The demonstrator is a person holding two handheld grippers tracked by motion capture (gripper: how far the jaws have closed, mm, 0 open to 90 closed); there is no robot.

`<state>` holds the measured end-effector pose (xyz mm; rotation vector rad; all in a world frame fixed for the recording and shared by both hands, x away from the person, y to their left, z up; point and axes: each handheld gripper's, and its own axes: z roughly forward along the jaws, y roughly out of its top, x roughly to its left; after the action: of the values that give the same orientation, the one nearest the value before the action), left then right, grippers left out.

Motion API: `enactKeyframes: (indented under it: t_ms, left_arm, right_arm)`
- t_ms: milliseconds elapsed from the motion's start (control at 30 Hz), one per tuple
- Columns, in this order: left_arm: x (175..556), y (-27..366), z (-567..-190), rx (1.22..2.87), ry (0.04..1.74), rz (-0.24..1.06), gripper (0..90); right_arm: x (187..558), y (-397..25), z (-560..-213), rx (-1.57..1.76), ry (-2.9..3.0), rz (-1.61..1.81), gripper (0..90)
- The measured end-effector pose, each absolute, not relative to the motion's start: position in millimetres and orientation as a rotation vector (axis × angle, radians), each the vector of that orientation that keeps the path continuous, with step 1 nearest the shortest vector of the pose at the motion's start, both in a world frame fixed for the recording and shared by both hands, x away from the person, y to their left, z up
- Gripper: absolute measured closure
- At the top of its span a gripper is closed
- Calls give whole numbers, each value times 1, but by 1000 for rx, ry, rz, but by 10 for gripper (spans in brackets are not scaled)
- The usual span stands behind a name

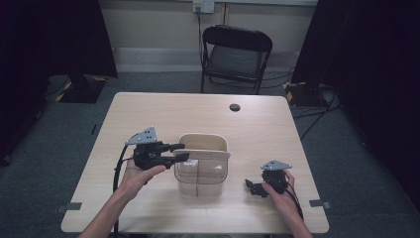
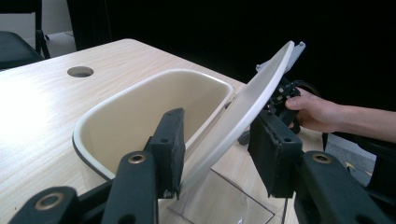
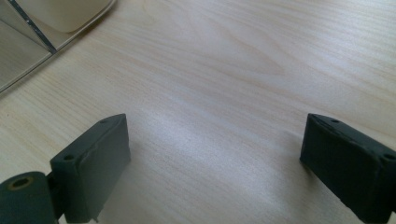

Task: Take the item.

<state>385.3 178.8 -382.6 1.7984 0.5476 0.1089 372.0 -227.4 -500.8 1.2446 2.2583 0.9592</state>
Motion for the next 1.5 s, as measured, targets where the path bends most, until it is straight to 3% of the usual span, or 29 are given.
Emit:
enactKeyframes:
  t_ms: [1500]
  left_arm:
    - [386, 179, -383, 1794, 555, 100, 564]
  right_arm:
    - [372, -227, -501, 1243, 2258, 960, 74]
